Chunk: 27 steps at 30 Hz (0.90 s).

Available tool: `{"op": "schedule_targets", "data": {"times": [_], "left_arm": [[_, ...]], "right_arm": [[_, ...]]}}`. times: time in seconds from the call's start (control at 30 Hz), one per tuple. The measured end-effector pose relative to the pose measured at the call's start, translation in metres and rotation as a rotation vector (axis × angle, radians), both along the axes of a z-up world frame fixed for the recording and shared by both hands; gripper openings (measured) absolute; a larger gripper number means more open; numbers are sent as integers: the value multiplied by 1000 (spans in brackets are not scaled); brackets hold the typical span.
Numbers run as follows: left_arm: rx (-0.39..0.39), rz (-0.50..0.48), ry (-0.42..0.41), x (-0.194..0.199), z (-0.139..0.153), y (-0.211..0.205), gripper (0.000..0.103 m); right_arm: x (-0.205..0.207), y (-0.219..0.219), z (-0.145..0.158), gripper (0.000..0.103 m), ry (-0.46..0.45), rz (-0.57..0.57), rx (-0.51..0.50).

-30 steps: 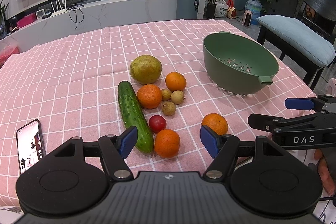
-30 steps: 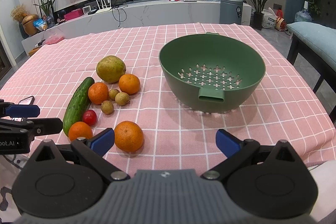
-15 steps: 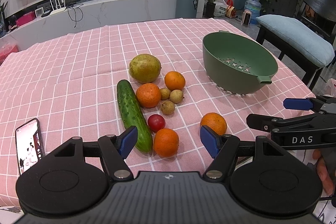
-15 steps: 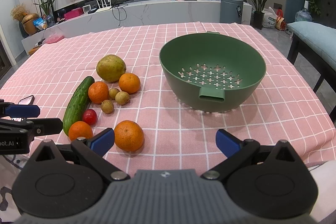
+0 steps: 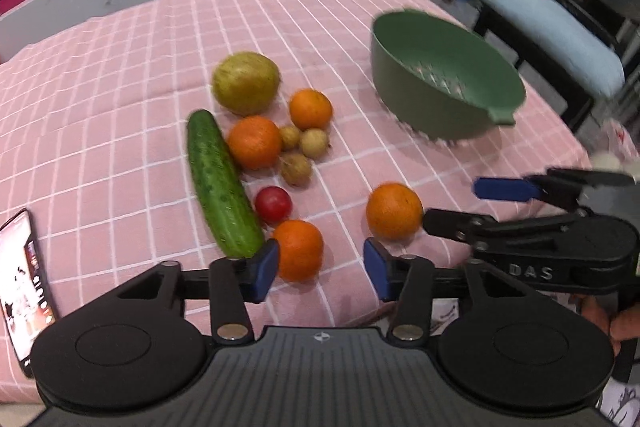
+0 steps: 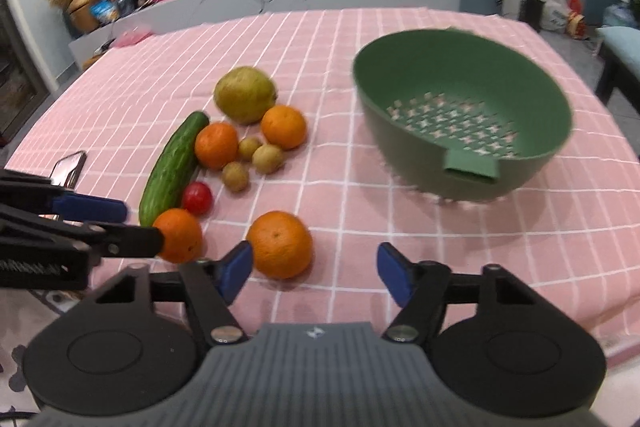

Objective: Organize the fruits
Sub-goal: 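Grasp an orange with the left tool while the right tool grasps another orange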

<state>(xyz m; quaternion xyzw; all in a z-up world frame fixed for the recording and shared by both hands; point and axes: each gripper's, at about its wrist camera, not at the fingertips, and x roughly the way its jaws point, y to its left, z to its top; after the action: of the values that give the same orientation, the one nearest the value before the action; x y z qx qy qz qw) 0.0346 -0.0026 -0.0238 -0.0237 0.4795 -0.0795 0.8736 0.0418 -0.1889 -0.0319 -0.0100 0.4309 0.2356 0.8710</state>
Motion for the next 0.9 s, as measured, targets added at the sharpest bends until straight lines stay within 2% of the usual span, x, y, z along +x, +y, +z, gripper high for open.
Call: {"op": "schedule_targets", "data": {"times": [0.2, 0.43, 0.6, 0.67, 0.73, 0.8, 0.9], "left_arm": [[31, -16, 38, 12, -10, -3, 51], [143, -38, 24, 15, -13, -16, 51], [192, -16, 48, 18, -17, -16, 45], [212, -16, 71, 22, -20, -18, 40], [209, -23, 85, 24, -22, -20, 40], [216, -35, 110, 27, -26, -22, 47], [266, -63, 136, 29, -33, -30, 44]], "right_arm": [[14, 4, -8, 58, 51, 33, 62], [26, 13, -20, 58, 82, 45, 61], [30, 16, -25, 57, 99, 65, 76], [33, 17, -27, 53, 112, 74, 85], [36, 16, -29, 48, 133, 84, 116], [41, 15, -33, 48, 167, 80, 147], [41, 18, -34, 50, 180, 103, 144]]}}
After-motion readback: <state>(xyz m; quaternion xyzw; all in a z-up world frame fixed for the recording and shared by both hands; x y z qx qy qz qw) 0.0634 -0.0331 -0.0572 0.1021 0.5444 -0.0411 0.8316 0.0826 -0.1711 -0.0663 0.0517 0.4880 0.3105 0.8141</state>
